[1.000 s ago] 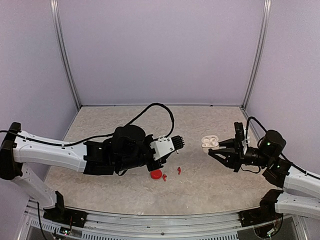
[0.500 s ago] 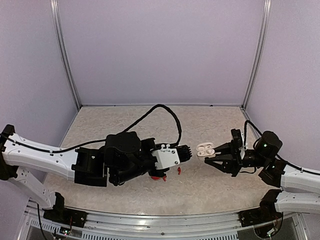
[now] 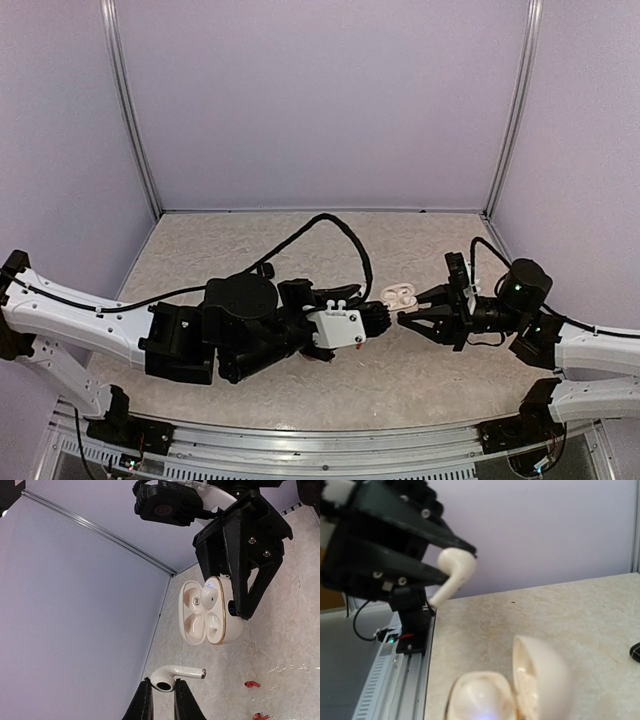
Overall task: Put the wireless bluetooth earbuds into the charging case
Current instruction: Place the left earbud at the center of the board.
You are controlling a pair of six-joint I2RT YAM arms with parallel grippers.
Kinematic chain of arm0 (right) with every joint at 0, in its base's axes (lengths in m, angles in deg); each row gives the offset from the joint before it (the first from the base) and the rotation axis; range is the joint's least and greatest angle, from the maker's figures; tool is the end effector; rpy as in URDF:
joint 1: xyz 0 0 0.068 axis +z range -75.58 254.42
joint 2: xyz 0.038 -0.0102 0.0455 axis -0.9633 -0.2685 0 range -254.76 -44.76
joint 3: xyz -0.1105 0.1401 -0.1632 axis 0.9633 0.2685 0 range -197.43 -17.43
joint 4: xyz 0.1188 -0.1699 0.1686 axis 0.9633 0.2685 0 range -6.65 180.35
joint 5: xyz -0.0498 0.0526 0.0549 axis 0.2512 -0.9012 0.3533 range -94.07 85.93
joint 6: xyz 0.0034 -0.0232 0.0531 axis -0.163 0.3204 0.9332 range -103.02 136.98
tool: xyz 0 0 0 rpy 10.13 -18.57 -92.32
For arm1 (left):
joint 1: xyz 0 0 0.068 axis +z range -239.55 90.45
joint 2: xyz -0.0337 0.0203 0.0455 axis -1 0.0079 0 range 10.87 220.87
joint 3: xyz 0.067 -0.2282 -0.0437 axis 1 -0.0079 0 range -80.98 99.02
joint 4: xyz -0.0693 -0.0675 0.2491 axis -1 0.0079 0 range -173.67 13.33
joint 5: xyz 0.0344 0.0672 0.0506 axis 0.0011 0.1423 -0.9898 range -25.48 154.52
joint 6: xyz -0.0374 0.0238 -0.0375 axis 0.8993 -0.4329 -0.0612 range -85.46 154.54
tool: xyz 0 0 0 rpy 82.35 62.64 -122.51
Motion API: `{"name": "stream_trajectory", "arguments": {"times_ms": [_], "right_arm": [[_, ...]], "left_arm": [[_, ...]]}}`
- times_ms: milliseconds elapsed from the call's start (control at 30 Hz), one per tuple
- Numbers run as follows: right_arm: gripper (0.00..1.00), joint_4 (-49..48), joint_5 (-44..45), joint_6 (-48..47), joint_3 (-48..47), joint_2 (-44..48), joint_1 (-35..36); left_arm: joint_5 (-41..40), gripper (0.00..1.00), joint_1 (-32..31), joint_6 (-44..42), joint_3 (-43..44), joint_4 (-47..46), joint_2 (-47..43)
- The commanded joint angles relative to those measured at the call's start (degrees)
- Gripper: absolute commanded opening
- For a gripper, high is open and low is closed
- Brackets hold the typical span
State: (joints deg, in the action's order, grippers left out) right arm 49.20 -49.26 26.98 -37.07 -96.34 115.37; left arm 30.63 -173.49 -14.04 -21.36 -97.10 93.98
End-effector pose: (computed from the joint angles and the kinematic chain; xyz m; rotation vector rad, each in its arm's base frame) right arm 0.1499 0.1691 0.2172 -1.0647 1.3213 1.2813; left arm 0.0603 -0.3490 0.2796 1.3516 1.0584 0.0595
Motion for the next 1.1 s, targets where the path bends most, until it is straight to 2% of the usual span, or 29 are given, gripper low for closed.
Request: {"name": "stream_trajectory", "arguments": {"times_ms": [0, 333, 533, 633, 800, 1067], "right_arm": [[0.00, -1.9, 2.4, 4.0, -1.8, -0.9, 1.3], [0.00, -7.5, 2.1, 10.7, -1.5, -4.0, 3.4], [0.00, -11.1, 3.5, 14.2, -0.6, -5.4, 4.2], [0.00, -10.2, 8.1, 14.9, 0.2, -5.1, 4.2], [0.00, -2.6, 16.7, 12.9, 0.2, -1.1, 2.8], [0.00, 1.0, 17.6, 12.0, 1.1, 2.3, 0.2]], "left_arm": [[-2.1, 0.14, -0.3, -2.0, 2.4, -3.2, 0.8], [-4.0, 0.14, -0.2, -4.0, 3.0, -4.9, 3.3], [-3.6, 0.13, 0.5, -2.5, 2.6, -5.3, 4.1], [-1.8, 0.13, 2.8, 0.9, 1.1, -5.0, 4.3], [1.4, 0.13, 8.5, 7.3, -4.5, -4.6, 3.4], [8.4, 0.13, 16.4, 27.6, -12.4, 2.1, 2.6]]}}
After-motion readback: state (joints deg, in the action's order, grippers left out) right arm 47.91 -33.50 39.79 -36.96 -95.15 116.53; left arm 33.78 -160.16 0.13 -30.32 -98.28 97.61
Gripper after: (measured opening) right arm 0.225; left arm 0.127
